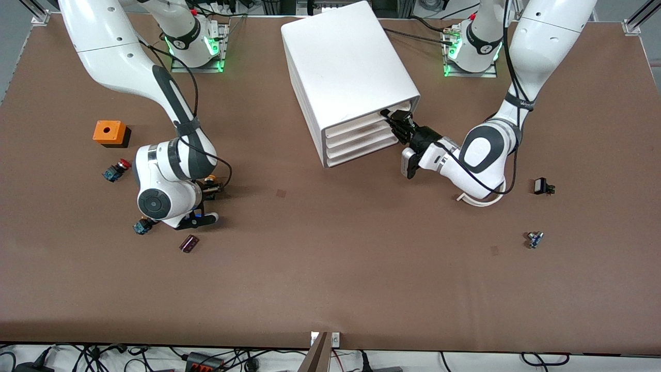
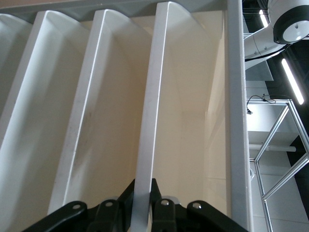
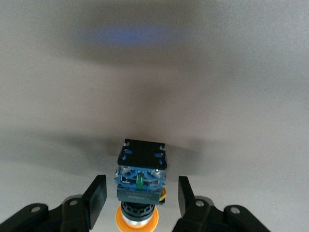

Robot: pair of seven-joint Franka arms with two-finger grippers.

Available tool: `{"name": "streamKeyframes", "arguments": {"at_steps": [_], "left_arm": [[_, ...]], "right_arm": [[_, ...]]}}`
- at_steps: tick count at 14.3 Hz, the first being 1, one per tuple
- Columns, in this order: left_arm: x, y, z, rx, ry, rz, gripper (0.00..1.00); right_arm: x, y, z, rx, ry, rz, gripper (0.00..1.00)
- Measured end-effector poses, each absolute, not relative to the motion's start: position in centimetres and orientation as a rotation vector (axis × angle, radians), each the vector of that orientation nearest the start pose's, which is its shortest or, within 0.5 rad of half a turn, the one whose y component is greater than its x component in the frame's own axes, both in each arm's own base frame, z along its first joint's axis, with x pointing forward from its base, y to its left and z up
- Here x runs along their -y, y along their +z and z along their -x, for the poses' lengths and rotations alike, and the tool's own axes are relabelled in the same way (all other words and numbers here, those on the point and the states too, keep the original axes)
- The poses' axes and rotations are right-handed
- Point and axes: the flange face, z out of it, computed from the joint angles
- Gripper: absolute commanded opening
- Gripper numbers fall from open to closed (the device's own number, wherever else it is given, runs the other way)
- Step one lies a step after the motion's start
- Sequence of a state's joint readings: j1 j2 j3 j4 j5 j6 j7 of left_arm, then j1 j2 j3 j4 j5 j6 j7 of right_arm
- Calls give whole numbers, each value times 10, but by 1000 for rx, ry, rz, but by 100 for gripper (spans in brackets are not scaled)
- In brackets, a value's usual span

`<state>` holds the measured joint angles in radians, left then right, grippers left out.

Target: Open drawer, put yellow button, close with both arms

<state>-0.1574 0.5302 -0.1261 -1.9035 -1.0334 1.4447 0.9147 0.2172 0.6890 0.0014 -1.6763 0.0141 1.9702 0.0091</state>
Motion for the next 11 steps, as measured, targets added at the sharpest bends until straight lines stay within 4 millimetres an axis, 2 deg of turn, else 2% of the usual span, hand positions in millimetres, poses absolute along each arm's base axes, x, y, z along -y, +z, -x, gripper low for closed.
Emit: {"name": "streamKeyframes", "arguments": {"at_steps": [3, 5, 6, 9, 10, 11], "left_arm": [[243, 242, -504, 656, -541, -1671, 1], [234, 242, -514, 645, -521, -1683, 1], [229, 241, -519, 640, -510, -1688, 1], [212, 243, -545, 632, -465, -1706, 1], [204, 244, -555, 630, -447, -1715, 1], [199, 244, -564, 629, -434, -1719, 1]], "right_arm": [[-138, 176, -617, 313, 621, 3096, 65], [-138, 176, -617, 313, 622, 3096, 60], [-138, 176, -617, 313, 622, 3096, 53], [-138, 172, -615, 312, 640, 3094, 17], [-137, 171, -615, 312, 644, 3093, 7], [-138, 172, -615, 313, 642, 3093, 2]]}}
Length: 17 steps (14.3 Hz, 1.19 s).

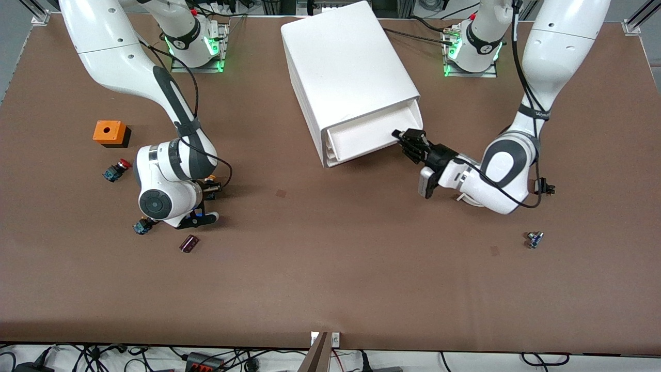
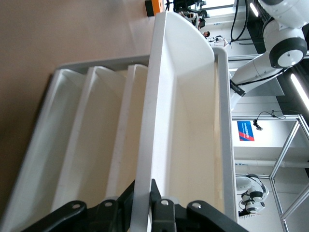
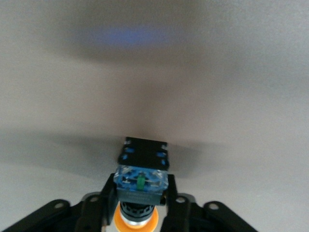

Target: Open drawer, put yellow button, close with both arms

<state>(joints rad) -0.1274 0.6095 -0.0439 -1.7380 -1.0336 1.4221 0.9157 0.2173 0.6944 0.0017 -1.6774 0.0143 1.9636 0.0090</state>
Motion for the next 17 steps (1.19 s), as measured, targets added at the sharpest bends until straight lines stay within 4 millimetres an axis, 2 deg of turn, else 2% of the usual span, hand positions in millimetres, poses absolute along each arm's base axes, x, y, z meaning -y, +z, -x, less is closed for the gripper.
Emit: {"name": "streamKeyframes", "arguments": {"at_steps": [1, 2, 4, 6, 8, 9, 11, 13, 15, 17], "left_arm": [[195, 245, -571, 630, -422, -1720, 5], [192, 244, -579, 631, -411, -1721, 18], [188, 242, -589, 628, -388, -1735, 100], [185, 237, -594, 619, -377, -1752, 100], [182, 237, -599, 583, -388, -1779, 100], [179, 244, -604, 552, -410, -1805, 100], [170, 275, -617, 508, -497, -1888, 100], [159, 326, -628, 492, -608, -2027, 100], [142, 371, -634, 502, -658, -2240, 100], [124, 394, -635, 505, -689, -2442, 100]], "right_arm": [[-138, 173, -617, 313, 634, 3095, 0], [-139, 177, -620, 314, 615, 3097, 0], [-142, 199, -634, 318, 538, 3105, 0], [-149, 239, -650, 329, 461, 3110, 0], [-163, 293, -663, 356, 401, 3112, 0], [-171, 320, -669, 371, 366, 3113, 0], [-184, 366, -680, 394, 264, 3112, 0], [-202, 401, -687, 429, 157, 3105, 0], [-229, 435, -687, 485, 63, 3090, 0], [-263, 462, -679, 544, 1, 3052, 0]]}}
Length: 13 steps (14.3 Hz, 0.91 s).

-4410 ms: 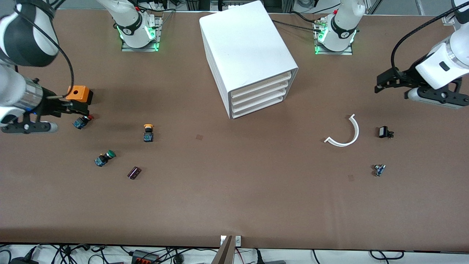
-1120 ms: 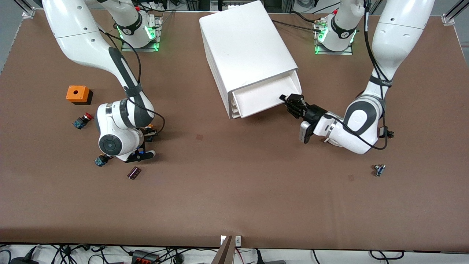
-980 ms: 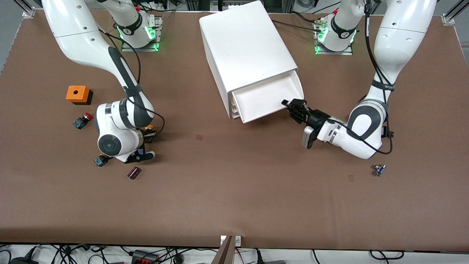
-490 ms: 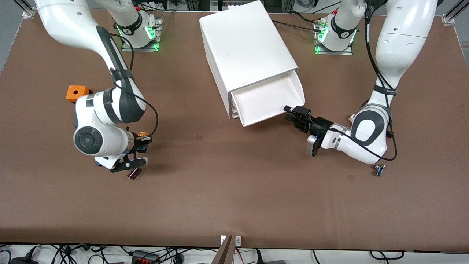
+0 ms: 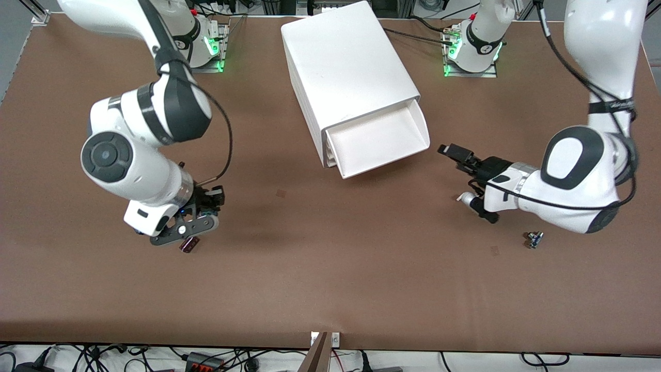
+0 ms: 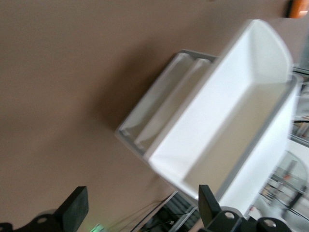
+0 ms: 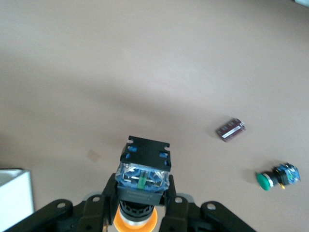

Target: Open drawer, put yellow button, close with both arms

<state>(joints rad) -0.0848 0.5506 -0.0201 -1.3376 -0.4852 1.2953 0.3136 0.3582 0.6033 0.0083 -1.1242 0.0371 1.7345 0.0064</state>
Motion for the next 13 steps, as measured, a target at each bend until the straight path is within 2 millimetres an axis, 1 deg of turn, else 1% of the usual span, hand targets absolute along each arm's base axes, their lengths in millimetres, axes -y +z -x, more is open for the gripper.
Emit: {"name": "streamKeyframes", "arguments": {"at_steps": [1, 3, 5, 6, 7, 10, 11, 13], "left_arm": [[114, 399, -635, 512, -706, -2529, 100], [97, 398, -639, 519, -721, -2674, 100], [82, 397, -649, 508, -675, -2811, 100], [75, 402, -654, 511, -647, -2880, 100], [70, 408, -658, 519, -629, -2922, 100], [56, 417, -670, 468, -534, -2998, 100], [49, 417, -676, 430, -490, -3019, 100], [41, 415, -682, 320, -448, -3050, 100]], "right_arm": [[-283, 471, -673, 567, -19, 3017, 0], [-330, 490, -654, 569, -64, 2978, 0], [-383, 508, -629, 545, -125, 2957, 0], [-407, 513, -616, 545, -154, 2943, 0], [-422, 515, -608, 548, -171, 2933, 0], [-452, 514, -590, 503, -178, 2923, 0], [-469, 510, -579, 491, -170, 2921, 0], [-511, 494, -550, 474, -151, 2919, 0]]}}
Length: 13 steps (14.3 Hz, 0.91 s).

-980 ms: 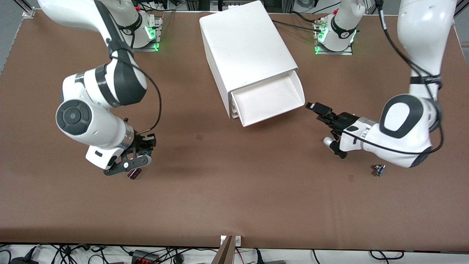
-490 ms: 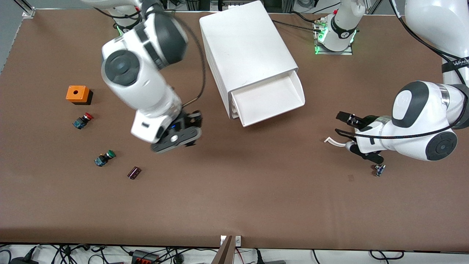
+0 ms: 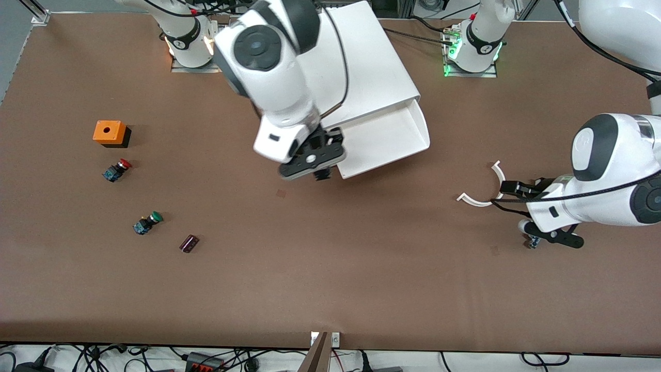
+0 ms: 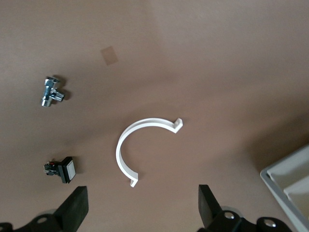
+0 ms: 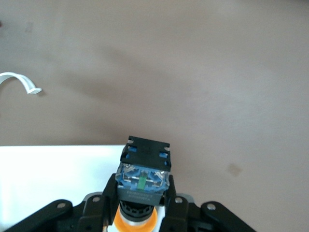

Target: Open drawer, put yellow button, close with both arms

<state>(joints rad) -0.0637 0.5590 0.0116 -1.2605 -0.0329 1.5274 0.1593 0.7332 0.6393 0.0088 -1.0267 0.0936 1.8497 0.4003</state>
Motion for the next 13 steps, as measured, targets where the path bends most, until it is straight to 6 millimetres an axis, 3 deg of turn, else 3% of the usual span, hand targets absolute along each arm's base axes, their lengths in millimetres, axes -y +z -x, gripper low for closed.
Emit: {"name": "streamKeyframes", "arguments": {"at_steps": [3, 9, 13], "left_arm": [[41, 413, -684, -205, 456, 3133, 100], [41, 413, -684, -175, 455, 3132, 100], [41, 413, -684, -173, 457, 3131, 100]], "right_arm": [[-552, 470, -522, 503, -134, 2913, 0], [-585, 434, -502, 554, -121, 2909, 0], [-599, 423, -494, 547, -126, 2903, 0]]}}
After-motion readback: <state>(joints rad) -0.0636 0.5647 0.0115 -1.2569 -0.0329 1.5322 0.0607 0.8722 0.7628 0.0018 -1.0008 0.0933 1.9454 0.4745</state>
